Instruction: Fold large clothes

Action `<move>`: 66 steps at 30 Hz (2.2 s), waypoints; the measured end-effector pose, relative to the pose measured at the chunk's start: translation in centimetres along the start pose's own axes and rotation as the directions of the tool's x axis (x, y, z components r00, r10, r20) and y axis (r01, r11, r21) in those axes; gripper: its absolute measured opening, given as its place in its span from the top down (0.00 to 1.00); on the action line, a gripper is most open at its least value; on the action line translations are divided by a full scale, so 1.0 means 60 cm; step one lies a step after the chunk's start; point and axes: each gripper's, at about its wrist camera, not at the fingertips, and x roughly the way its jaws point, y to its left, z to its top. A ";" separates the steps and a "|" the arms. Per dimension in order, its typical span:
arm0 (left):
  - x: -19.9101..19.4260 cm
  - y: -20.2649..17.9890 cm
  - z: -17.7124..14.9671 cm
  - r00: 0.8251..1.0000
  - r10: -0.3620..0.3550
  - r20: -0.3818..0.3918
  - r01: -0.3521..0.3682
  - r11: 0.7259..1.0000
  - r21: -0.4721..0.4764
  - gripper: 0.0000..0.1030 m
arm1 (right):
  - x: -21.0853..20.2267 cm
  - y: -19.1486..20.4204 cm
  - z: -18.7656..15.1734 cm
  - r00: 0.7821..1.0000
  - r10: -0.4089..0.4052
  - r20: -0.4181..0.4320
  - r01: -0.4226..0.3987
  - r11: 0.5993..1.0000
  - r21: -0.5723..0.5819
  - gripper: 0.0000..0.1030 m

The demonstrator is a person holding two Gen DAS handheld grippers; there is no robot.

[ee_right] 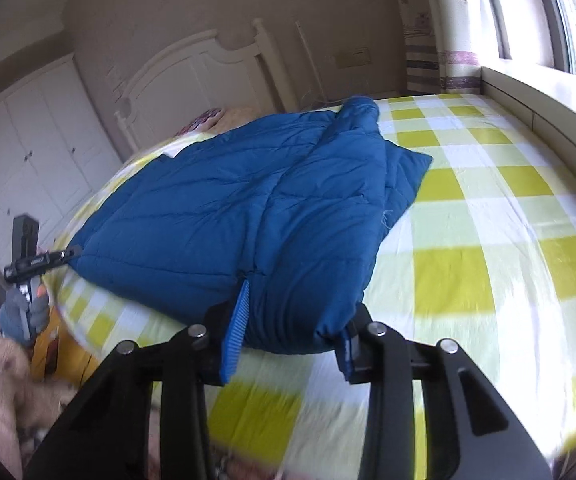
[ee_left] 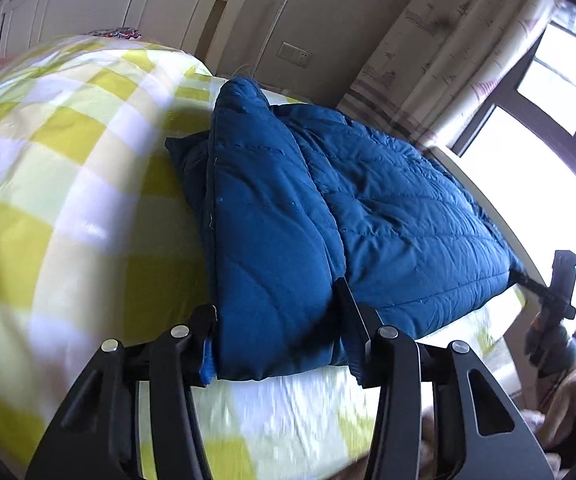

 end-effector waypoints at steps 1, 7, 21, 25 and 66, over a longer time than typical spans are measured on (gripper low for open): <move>-0.010 -0.003 -0.012 1.000 -0.002 -0.004 0.002 1.000 0.005 0.58 | -0.013 0.010 -0.010 1.000 -0.001 -0.014 0.001 1.000 -0.014 0.64; -0.051 -0.009 -0.068 1.000 -0.030 0.000 0.030 0.999 -0.012 0.58 | -0.055 0.030 -0.054 0.999 0.006 -0.045 -0.008 0.999 -0.034 0.63; -0.148 -0.109 0.084 0.934 0.057 0.353 -0.104 0.988 0.115 0.04 | -0.089 0.028 0.143 0.968 -0.144 0.206 0.150 0.989 -0.012 0.10; -0.044 -0.180 0.202 0.939 0.148 0.311 -0.194 0.973 0.122 0.04 | 0.054 0.091 0.238 0.982 -0.142 0.123 0.156 0.981 -0.113 0.07; 0.308 -0.063 0.264 0.981 0.177 -0.083 -0.179 0.984 -0.023 0.04 | 0.287 -0.080 0.247 0.980 -0.178 -0.082 0.191 0.963 0.189 0.38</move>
